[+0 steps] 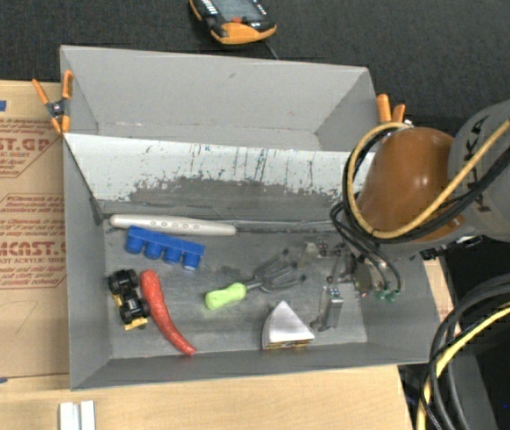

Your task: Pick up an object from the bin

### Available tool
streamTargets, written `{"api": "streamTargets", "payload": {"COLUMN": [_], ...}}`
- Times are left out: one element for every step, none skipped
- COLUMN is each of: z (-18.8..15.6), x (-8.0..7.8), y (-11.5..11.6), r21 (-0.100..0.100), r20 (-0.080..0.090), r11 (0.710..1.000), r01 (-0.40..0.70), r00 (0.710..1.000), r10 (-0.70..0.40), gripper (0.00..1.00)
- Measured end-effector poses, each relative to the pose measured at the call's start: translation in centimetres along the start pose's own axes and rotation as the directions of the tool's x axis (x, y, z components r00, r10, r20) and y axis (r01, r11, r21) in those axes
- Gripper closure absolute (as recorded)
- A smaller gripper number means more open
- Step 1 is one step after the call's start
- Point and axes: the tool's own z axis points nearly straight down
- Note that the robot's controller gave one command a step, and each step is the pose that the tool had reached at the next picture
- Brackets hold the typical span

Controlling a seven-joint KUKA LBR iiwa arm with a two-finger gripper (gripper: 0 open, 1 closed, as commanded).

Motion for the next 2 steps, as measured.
{"api": "streamTargets", "payload": {"z": [0.0, 5.8], "x": [0.0, 1.2], "y": [0.0, -1.0], "r21": [0.0, -0.001], "r20": [0.0, -0.003], "r11": [1.0, 0.961], "r01": [0.0, 0.276], "r00": [1.0, 0.961], "r10": [0.0, -0.276], "gripper": [0.0, 0.0]}}
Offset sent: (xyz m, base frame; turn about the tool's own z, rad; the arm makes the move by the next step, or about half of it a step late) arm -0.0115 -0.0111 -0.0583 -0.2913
